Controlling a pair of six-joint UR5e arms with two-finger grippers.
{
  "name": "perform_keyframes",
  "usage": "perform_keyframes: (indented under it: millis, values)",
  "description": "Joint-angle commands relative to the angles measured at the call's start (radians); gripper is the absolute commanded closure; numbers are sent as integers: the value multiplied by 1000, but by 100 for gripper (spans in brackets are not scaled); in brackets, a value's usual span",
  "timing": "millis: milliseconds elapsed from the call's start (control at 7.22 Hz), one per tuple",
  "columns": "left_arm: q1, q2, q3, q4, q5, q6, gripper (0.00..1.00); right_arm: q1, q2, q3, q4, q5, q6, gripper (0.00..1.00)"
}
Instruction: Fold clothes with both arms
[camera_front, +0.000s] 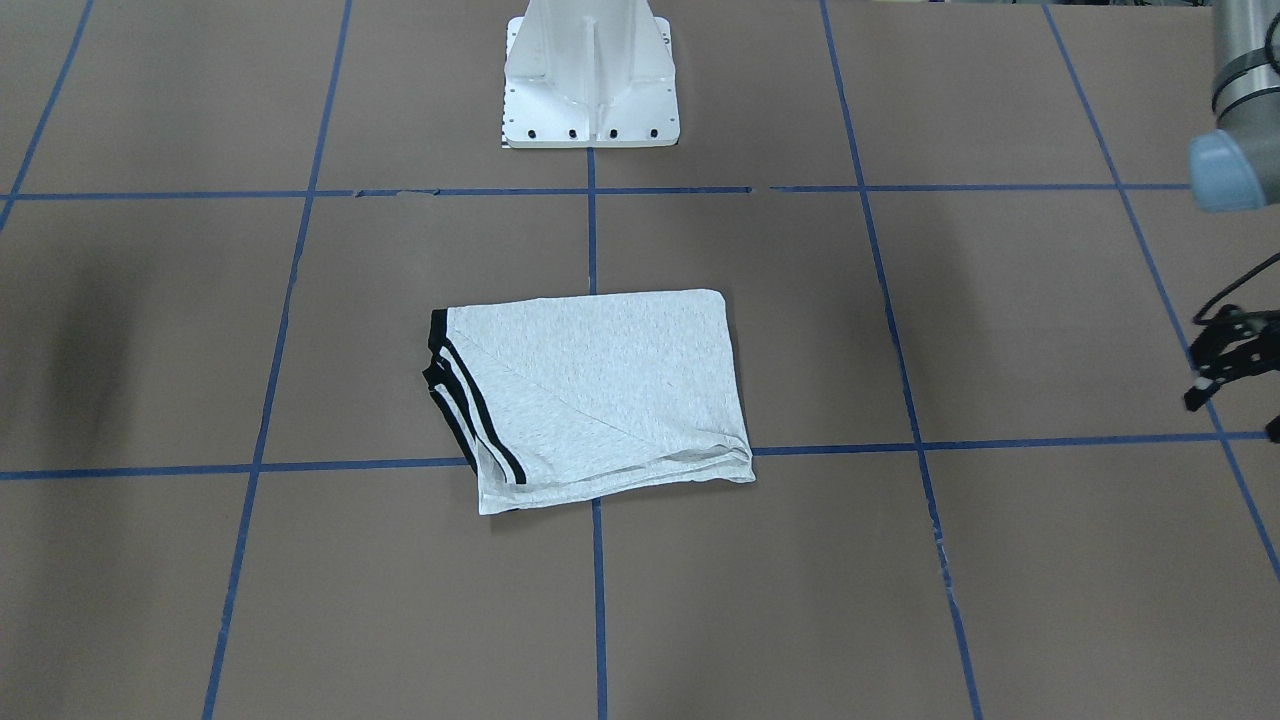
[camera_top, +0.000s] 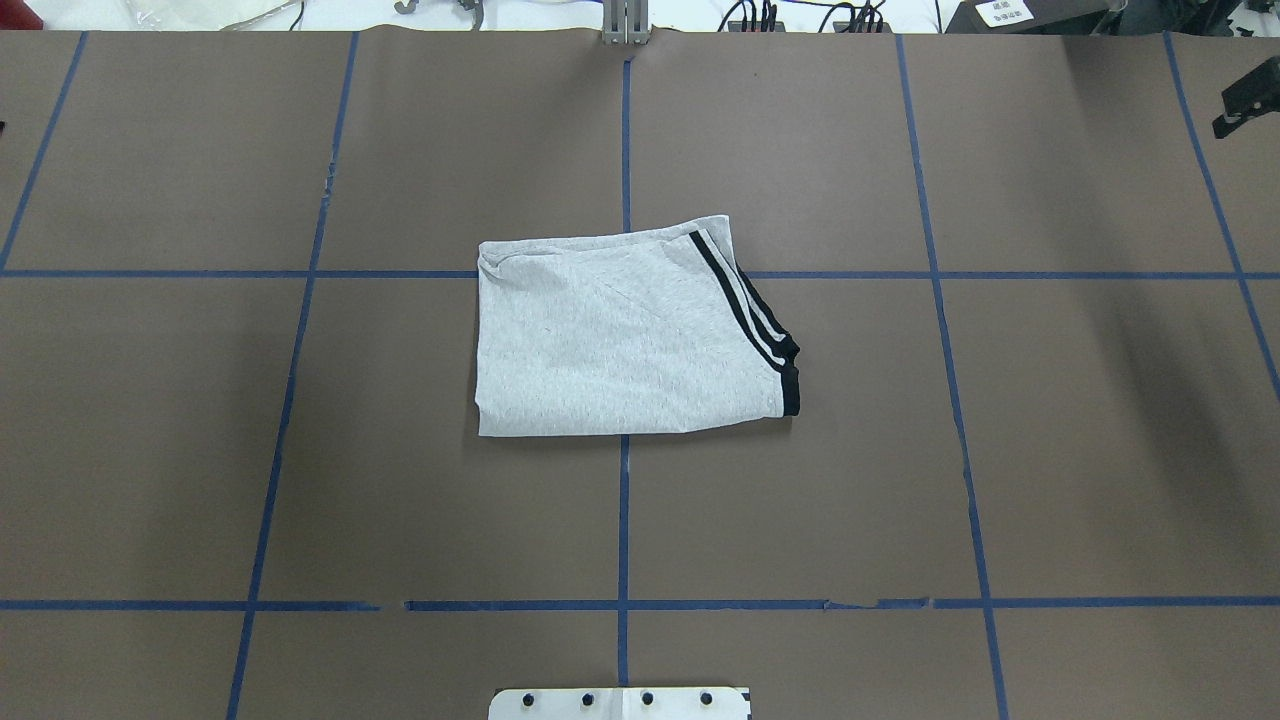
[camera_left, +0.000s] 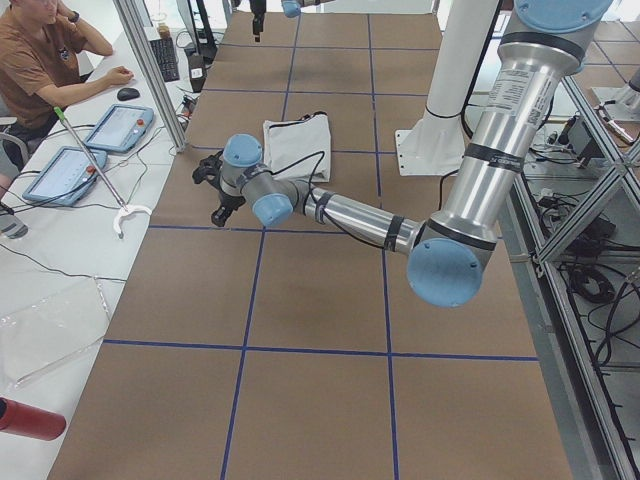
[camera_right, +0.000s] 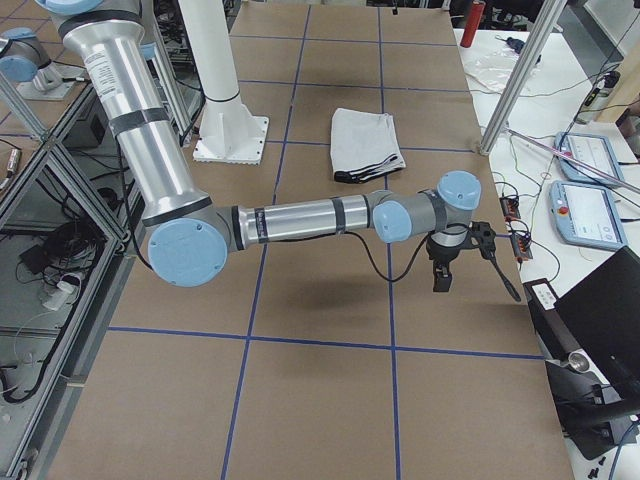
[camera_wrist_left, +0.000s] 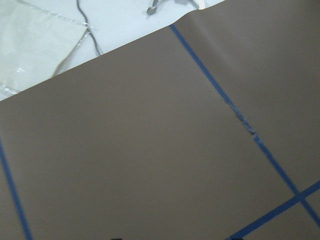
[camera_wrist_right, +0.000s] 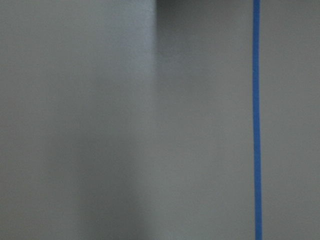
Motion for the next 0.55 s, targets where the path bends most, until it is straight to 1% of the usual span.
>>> perform_keyframes:
  millis: [0,138,277,415]
  values:
    - [-127,27,-21,117,-12,109,0,60,-109,89,-4,28,-50,0]
    - [-137,38,-18,122,-12,159,0,66,-129,87,-3,24,-59,0]
    - [-137,76,-24,125,-30,159,0,66,-132,84,-4,22,-67,0]
    - [-137,75,-24,134,-36,141,0,68,-124,80,-6,22,-67,0]
